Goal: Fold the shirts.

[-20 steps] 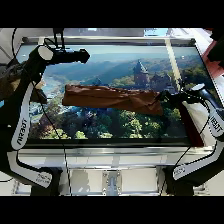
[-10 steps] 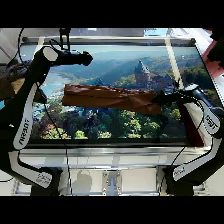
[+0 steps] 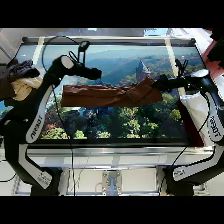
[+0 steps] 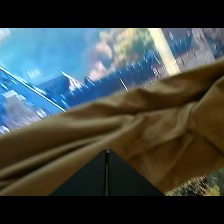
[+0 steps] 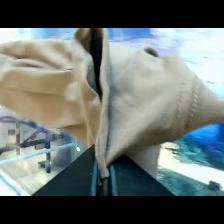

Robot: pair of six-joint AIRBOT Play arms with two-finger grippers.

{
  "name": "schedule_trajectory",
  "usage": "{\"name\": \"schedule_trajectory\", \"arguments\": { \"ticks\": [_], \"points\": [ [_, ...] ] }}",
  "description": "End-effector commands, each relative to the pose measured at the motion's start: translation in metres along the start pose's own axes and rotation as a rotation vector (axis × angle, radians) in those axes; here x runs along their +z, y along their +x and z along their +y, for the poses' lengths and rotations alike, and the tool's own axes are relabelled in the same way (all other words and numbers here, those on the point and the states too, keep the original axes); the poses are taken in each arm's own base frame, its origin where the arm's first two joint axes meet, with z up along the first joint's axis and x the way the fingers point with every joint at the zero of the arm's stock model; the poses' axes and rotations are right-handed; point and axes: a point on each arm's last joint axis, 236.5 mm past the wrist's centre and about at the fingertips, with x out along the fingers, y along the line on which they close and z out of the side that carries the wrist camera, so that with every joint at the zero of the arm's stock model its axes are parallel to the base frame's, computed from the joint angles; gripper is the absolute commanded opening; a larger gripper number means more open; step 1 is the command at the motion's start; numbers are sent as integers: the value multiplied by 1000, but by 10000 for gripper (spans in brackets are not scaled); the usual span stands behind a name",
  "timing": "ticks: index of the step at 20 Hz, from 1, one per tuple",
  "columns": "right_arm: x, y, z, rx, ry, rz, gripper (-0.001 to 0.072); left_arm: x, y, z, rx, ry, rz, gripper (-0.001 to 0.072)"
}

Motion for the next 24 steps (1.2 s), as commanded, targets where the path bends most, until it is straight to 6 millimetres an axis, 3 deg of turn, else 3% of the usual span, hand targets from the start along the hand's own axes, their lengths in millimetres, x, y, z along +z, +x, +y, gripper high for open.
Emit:
{"name": "schedule_trajectory", "arguments": {
  "ticks": [1,4,8,11,13,15,18,21,24],
  "points": [
    [6,-9,51,26,-65,8,35,-57,57,-26,-39,-20,174,9],
    [8,0,93,47,-145,16,34,-85,93,-28,19,-15,230,9],
    [4,13,145,59,-237,20,34,-100,108,-6,106,-27,261,9],
    [2,24,187,96,-298,-3,33,-95,106,1,133,3,251,10],
    [-4,34,210,120,-330,-14,33,-71,91,3,141,17,218,10],
    [-8,46,230,141,-349,-32,32,-31,50,27,229,80,166,9],
    [-10,70,255,169,-358,-79,31,19,-57,94,464,123,103,10],
    [-22,113,283,231,-335,-103,31,31,-170,154,638,32,48,10],
    [-53,177,308,289,-294,-99,31,24,-243,187,703,-81,-1,10]
  ]
}}
